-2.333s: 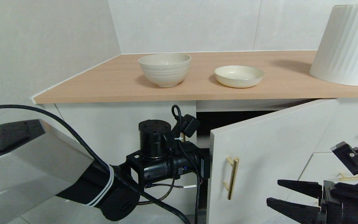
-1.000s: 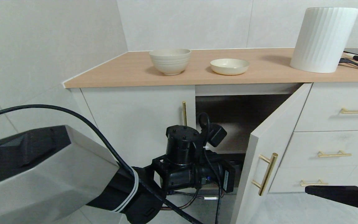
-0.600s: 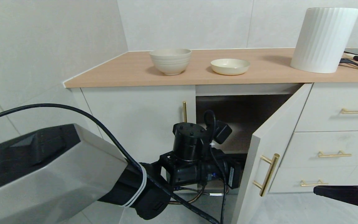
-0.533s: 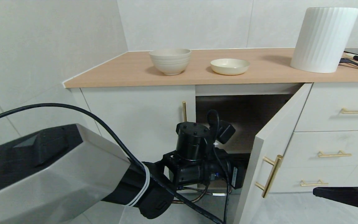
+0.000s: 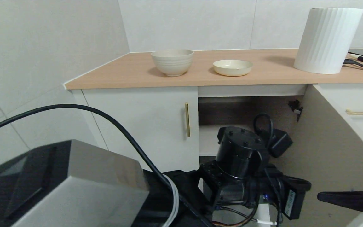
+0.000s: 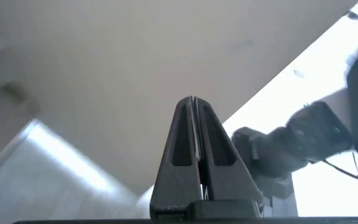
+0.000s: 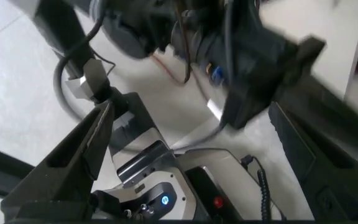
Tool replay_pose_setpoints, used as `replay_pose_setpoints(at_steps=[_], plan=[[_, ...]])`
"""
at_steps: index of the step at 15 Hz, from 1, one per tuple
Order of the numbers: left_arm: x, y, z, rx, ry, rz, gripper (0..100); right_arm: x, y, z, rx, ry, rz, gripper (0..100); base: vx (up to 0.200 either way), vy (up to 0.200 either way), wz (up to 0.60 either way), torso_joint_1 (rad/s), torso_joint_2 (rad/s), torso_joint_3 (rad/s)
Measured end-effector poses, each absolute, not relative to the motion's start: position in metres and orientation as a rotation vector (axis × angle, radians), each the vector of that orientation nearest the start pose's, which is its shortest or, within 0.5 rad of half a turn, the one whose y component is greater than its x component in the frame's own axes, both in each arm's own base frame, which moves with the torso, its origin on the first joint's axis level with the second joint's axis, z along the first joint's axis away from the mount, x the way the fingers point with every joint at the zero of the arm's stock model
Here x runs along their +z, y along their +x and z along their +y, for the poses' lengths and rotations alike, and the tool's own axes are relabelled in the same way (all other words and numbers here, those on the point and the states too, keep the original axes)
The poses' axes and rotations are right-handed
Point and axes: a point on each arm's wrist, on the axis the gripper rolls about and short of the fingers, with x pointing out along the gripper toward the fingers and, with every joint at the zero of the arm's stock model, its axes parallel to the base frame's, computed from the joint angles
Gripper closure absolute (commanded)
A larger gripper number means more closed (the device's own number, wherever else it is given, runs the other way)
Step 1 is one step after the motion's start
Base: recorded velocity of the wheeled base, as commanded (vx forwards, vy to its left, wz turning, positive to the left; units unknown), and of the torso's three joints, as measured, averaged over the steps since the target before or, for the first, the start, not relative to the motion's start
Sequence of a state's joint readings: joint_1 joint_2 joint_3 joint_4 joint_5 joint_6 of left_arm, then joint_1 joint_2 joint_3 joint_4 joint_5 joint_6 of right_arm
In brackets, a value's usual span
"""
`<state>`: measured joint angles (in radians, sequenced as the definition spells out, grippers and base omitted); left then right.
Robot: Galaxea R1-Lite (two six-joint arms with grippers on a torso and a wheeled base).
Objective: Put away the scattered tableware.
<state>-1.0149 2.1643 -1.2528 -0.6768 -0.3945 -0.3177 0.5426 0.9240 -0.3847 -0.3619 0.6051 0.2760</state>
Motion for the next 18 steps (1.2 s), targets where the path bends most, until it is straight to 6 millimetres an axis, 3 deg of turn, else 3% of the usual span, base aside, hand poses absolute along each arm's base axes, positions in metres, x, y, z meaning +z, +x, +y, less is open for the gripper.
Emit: replay_pose_setpoints(at_steps=[3,7,10,13,16,17,18], plan=[[0.138,0.234,-0.339,-1.274,-0.212,0.461,100,0.196,0.084,0.066,1.112,0.25,0.351,0,0.0,0.0,0.0,0.0,0.0,0.0],[0.133,0.259,-0.254,-1.065,-0.221,0.434,100,0.194,0.108,0.077,1.075,0.256,0.427,0,0.0,0.0,0.0,0.0,0.0,0.0],[0.129,0.257,-0.19,-0.914,-0.177,0.397,100,0.2,0.155,0.087,0.985,0.252,0.46,0,0.0,0.0,0.0,0.0,0.0,0.0],[0.145,0.247,-0.138,-0.789,-0.178,0.331,100,0.21,0.209,0.095,0.921,0.212,0.45,0,0.0,0.0,0.0,0.0,0.0,0.0],[0.165,0.249,-0.086,-0.618,-0.193,0.282,100,0.212,0.243,0.104,0.719,0.156,0.48,0,0.0,0.0,0.0,0.0,0.0,0.0],[0.169,0.248,-0.077,-0.581,-0.194,0.314,0,0.209,0.248,0.108,0.648,0.122,0.483,0,0.0,0.0,0.0,0.0,0.0,0.0],[0.173,0.246,-0.07,-0.554,-0.198,0.357,0,0.206,0.249,0.115,0.604,0.095,0.488,0,0.0,0.0,0.0,0.0,0.0,0.0]])
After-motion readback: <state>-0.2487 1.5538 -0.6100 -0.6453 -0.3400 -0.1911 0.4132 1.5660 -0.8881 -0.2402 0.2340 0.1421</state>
